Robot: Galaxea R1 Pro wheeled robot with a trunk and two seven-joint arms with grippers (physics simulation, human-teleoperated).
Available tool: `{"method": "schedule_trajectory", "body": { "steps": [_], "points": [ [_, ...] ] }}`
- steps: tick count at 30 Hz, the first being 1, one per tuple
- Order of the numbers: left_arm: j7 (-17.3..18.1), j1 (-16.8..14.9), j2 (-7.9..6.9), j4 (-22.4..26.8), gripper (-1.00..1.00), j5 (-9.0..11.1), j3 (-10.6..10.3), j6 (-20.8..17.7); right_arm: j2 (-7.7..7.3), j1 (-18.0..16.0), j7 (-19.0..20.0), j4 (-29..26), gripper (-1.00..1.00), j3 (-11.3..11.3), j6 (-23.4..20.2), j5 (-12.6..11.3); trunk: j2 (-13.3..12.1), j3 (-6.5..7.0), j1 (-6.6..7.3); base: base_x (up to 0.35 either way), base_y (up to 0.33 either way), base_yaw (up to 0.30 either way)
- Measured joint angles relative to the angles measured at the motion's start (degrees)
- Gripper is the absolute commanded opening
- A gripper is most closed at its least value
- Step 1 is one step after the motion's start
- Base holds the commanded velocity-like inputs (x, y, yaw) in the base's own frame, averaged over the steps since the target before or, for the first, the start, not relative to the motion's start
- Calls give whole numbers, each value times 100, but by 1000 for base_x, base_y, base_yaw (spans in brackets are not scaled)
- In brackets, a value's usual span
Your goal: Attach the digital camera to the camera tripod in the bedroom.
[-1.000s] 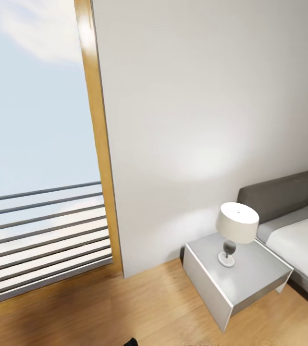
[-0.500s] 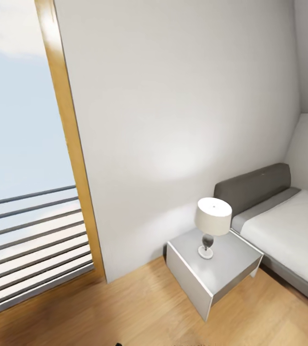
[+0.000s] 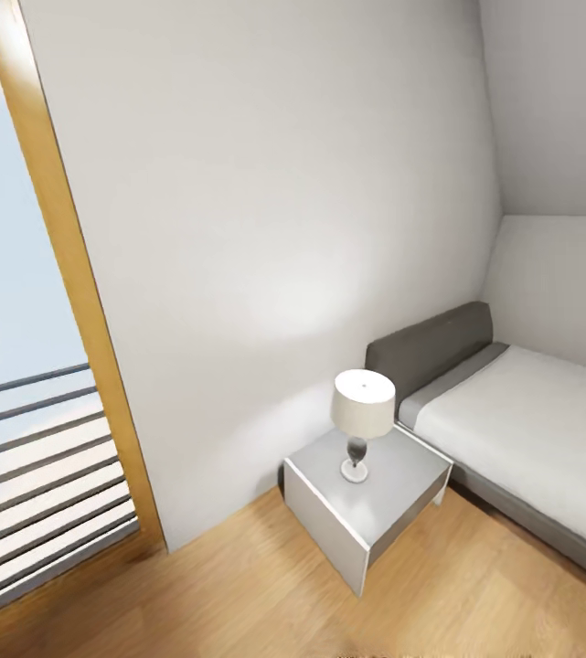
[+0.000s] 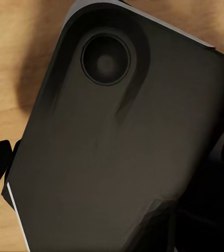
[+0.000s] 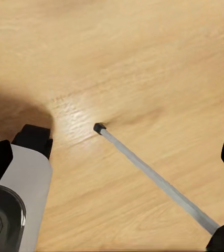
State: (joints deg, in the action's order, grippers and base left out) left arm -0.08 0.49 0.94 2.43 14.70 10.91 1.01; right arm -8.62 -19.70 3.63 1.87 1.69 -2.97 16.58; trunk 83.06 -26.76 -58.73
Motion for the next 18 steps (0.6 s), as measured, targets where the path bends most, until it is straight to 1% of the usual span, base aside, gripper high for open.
{"method": "schedule_trajectory", "body": {
  "steps": [11,14,18],
  "points": [
    [0,0,0,0,100,0,2,0,1,0,7,0,100,0,-1,6,0,0,0,0,0,-290],
    [0,0,0,0,100,-1,3,0,1,0,10,0,100,0,-2,6,0,0,0,0,0,-161],
    [0,0,0,0,100,-2,6,0,1,0,18,0,100,1,-7,6,0,0,0,0,0,-58]
  ]
}}
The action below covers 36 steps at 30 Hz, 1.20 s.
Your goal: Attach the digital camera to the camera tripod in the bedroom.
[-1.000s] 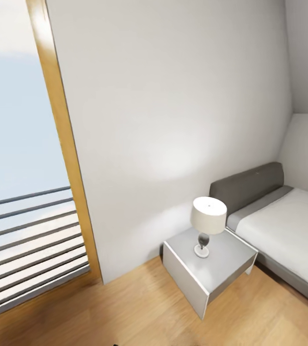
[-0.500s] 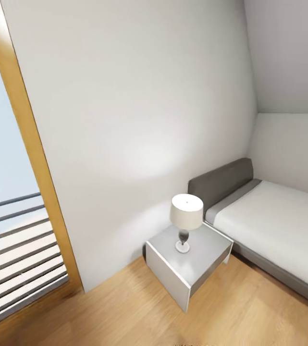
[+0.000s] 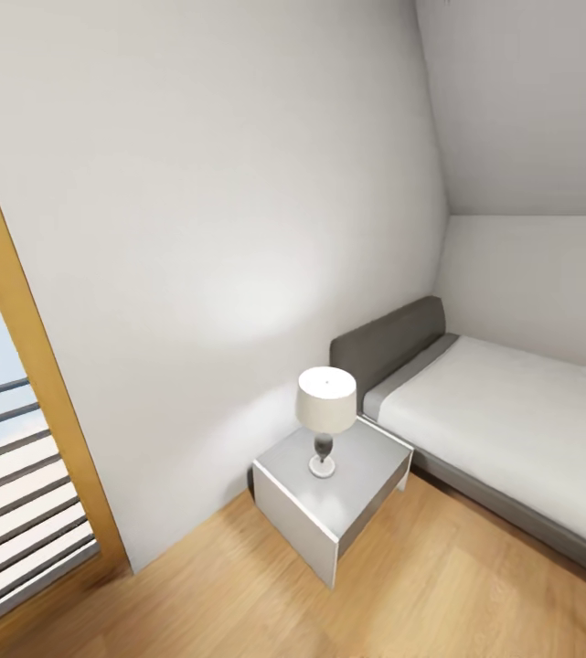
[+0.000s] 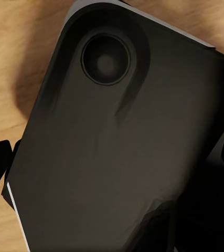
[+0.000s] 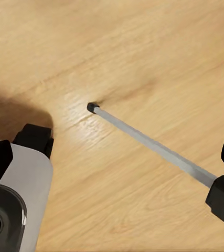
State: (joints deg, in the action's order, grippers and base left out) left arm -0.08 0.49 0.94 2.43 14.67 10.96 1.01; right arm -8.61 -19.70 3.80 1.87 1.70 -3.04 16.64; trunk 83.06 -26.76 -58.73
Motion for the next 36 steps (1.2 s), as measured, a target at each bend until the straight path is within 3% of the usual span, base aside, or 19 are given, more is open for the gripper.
{"method": "schedule_trajectory", "body": {
  "steps": [8,36],
  "points": [
    [0,0,0,0,100,-2,3,1,0,1,17,-2,100,5,-8,4,0,0,0,0,189,-9],
    [0,0,0,0,100,9,-11,1,0,1,19,-2,100,4,18,9,0,0,1,23,328,0]
  ]
}}
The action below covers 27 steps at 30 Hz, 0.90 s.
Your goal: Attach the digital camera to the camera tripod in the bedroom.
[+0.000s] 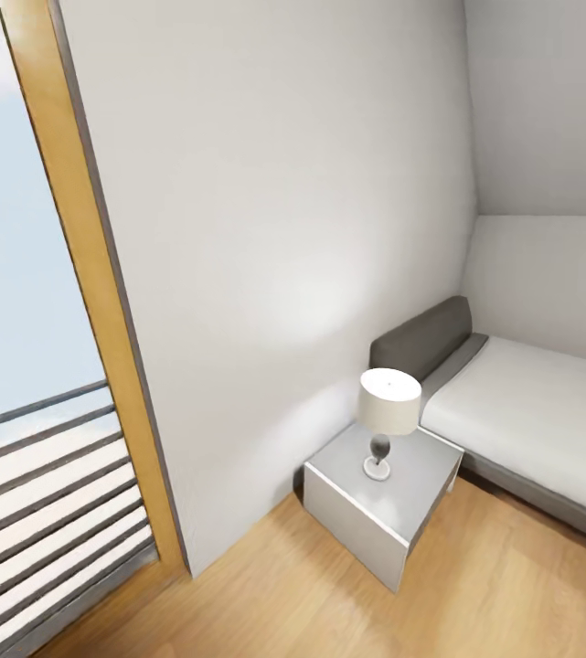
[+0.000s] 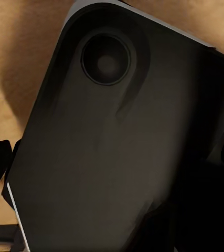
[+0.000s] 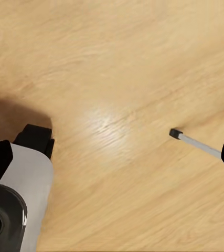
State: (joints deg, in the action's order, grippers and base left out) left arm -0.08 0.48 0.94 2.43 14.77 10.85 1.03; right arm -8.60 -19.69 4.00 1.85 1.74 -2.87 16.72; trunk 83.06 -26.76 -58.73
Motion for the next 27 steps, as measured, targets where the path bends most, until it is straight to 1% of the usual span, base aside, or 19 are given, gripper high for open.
{"method": "schedule_trajectory", "body": {
  "steps": [5,7,23,27],
  "points": [
    [0,0,-3,0,100,5,-6,-3,0,0,0,0,100,1,0,0,0,0,0,94,332,0],
    [0,1,0,0,100,-2,19,-1,0,-1,-35,2,100,3,7,1,1,0,0,0,0,0],
    [6,0,-8,25,100,-4,24,-1,8,7,-21,2,100,3,-28,0,0,0,-1,0,0,0],
    [7,0,-13,26,100,-3,20,-1,9,7,-21,2,100,3,-22,0,0,0,0,90,0,0]
  ]
}}
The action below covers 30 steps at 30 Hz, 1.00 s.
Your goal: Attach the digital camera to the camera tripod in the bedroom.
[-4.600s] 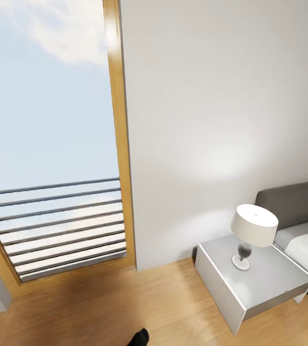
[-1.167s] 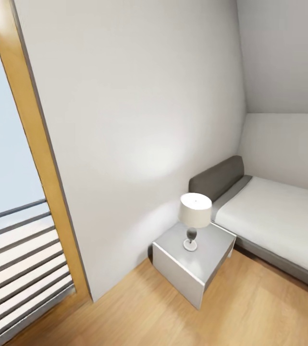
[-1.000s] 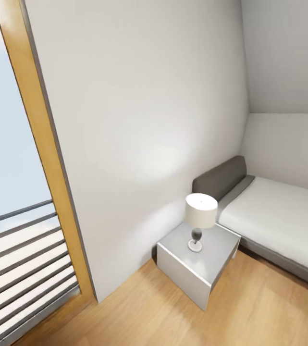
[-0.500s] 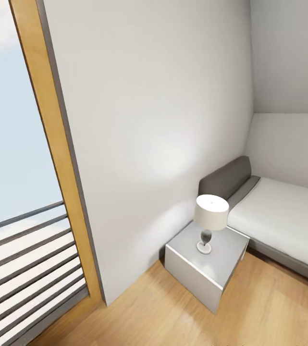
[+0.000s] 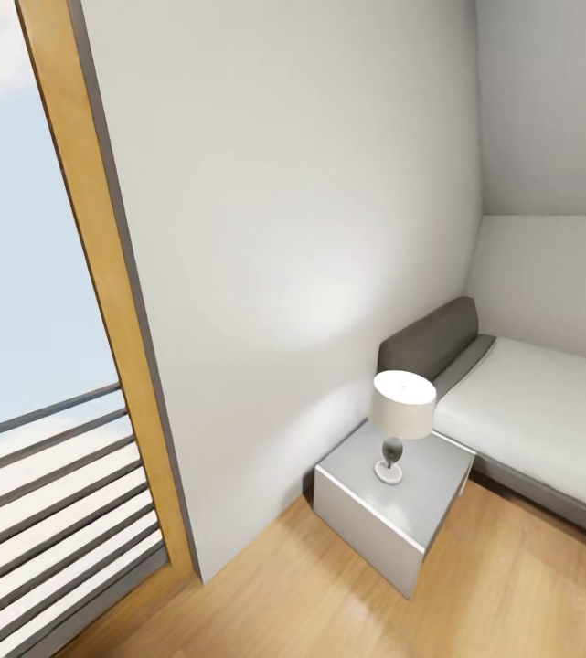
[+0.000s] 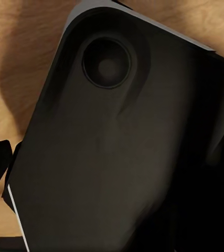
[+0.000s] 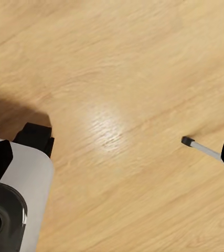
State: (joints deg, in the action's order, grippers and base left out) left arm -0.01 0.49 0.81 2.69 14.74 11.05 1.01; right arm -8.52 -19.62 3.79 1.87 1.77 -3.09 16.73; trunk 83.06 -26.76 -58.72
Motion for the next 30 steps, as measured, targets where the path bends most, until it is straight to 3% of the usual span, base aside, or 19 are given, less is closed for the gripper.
{"method": "schedule_trajectory", "body": {
  "steps": [12,30],
  "points": [
    [1,0,4,0,100,0,0,0,-8,0,0,0,100,0,15,0,0,0,0,219,0,0],
    [1,2,4,0,100,-3,18,0,-5,16,0,-2,100,23,20,18,0,0,-1,14,-9,0]
  ]
}}
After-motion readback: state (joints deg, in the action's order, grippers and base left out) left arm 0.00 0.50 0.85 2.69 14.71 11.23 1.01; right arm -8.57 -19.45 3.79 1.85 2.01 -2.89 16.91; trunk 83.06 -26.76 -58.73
